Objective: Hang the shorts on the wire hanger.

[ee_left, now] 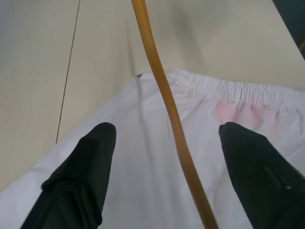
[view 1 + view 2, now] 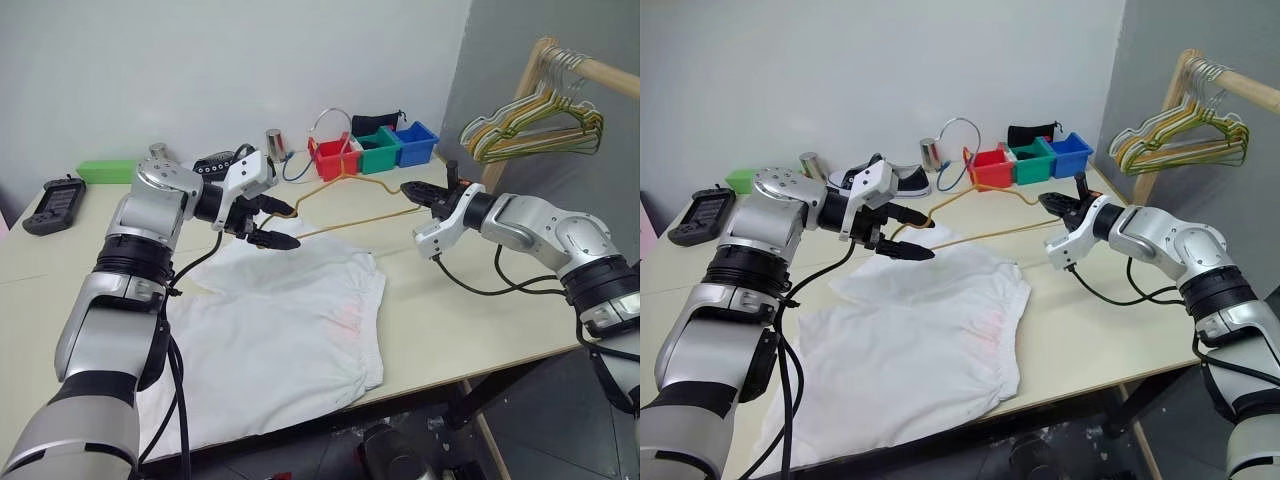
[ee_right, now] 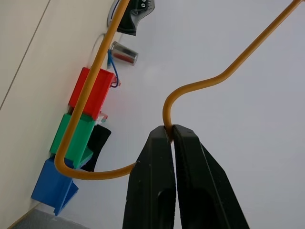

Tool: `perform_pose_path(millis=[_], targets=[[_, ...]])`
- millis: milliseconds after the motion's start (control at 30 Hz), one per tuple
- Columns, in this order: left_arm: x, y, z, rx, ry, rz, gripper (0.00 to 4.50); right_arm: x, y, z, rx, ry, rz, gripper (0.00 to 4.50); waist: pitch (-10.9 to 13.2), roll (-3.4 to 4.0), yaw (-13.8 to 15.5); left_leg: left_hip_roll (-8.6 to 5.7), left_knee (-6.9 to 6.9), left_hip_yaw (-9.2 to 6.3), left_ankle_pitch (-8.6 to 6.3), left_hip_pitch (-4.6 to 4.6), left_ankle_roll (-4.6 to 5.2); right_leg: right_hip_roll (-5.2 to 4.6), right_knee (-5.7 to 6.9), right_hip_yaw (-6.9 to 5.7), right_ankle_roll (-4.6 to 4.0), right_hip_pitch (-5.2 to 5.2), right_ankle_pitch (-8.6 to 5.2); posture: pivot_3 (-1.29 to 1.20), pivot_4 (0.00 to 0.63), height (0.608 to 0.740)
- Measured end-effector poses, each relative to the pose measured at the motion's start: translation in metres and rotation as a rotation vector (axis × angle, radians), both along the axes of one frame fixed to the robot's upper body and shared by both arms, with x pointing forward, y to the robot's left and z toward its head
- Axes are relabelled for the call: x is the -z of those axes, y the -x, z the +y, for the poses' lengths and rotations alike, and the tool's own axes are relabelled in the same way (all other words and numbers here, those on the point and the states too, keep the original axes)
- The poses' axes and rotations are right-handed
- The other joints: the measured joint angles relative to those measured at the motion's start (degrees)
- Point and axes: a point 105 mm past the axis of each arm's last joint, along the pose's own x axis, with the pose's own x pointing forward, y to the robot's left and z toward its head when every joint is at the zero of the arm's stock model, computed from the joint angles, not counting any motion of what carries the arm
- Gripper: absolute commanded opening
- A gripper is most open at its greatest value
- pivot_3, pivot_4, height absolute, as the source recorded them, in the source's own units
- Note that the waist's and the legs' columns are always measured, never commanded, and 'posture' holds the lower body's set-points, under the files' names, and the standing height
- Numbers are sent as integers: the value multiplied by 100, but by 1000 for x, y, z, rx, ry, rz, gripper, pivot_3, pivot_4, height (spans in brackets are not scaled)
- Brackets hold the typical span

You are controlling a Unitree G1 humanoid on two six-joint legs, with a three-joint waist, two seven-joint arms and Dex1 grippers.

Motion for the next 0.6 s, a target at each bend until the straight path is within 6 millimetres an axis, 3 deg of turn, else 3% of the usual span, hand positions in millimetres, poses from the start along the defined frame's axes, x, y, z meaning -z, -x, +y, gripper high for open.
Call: perform_pose_path(millis=[200,600], targets=[[0,1,0,-40,18,66,4463,6,-2,-3,9,23,8,0,0,0,-1,0,0,1,0,1,0,0,0,1,0,0,0,-326,7,740],[10,-2,2,-104,-32,111,4463,-1,-2,0,-1,20,-15,0,-1,0,-1,0,0,1,1,2,1,0,1,2,0,1,0,-337,14,740]])
